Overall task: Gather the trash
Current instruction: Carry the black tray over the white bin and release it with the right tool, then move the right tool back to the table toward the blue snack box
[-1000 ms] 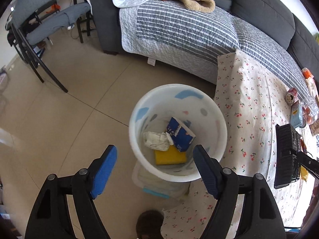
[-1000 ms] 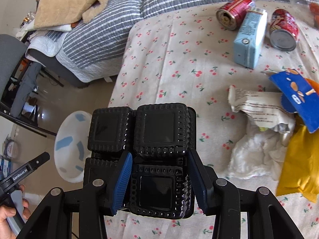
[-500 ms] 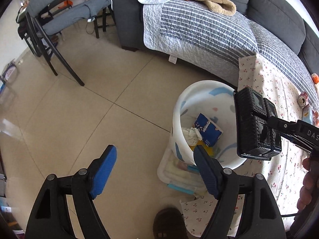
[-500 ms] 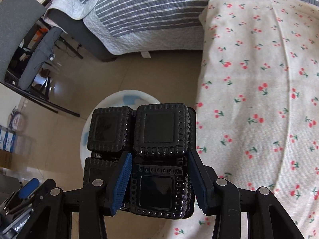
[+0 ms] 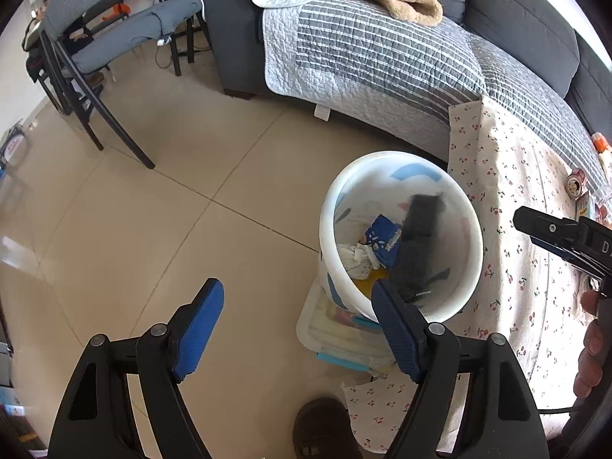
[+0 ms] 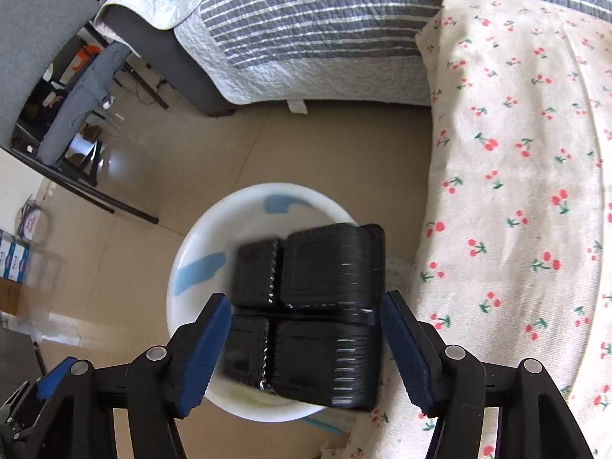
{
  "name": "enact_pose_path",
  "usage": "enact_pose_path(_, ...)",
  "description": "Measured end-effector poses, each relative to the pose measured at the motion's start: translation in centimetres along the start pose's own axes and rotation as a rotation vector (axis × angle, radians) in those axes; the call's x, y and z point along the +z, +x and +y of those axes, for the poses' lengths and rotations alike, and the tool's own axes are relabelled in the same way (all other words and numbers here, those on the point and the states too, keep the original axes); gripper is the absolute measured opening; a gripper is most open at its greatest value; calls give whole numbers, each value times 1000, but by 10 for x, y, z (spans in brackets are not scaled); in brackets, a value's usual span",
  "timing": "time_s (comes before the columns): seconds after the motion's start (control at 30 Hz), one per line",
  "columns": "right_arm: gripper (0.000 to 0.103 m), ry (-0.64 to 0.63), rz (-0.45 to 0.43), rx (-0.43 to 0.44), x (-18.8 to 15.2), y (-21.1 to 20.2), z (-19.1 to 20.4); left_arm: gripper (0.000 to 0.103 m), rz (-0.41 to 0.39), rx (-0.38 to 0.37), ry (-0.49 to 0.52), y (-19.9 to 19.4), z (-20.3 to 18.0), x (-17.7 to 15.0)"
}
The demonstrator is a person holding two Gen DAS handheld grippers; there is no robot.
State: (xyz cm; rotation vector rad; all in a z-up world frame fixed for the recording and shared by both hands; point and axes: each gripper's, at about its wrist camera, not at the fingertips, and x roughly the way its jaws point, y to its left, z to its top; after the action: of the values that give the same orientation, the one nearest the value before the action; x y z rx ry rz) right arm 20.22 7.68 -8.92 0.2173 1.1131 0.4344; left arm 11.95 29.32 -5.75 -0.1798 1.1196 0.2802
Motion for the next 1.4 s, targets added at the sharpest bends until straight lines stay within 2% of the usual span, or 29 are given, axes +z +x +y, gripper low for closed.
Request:
enact_pose_path(0.2, 74, -60, -27, -73, -12, -33, -14, 82, 4, -30, 26, -3, -16, -1)
enact_pose_path(0.37, 79, -56, -44, -157, -28, -63, -53, 82, 0, -51, 71, -9, -44, -1)
enact_pose_path(0.6, 82, 3, -65, -247, -48, -115, -117, 82, 34, -90, 153, -7, -101, -2)
enact_pose_path(0.77, 85, 43, -118, -321, -57, -155, -157, 82, 31, -120, 219, -11, -151, -7)
enact_pose_path(0.87, 89, 66, -137, -332, -65, -177, -179, 82, 23, -144, 266, -17, -181, -12)
enact_pose_path(0.93, 92, 84, -151, -329, -71, -189, -193, 91, 20, -150, 300, -19, -202, -14)
enact_pose_path(1.0, 94, 119, -149, -339, -77, -197, -210, 93, 14, -154, 327, -21, -221, -16)
enact_pose_path(1.23, 99, 238, -87, -365, -80, -224, -261, 98, 8, -187, 371, -26, -273, -18)
enact_pose_path(1.4, 101, 260, -103, -380, -74, -247, -290, 99, -9, -184, 404, -26, -302, -18)
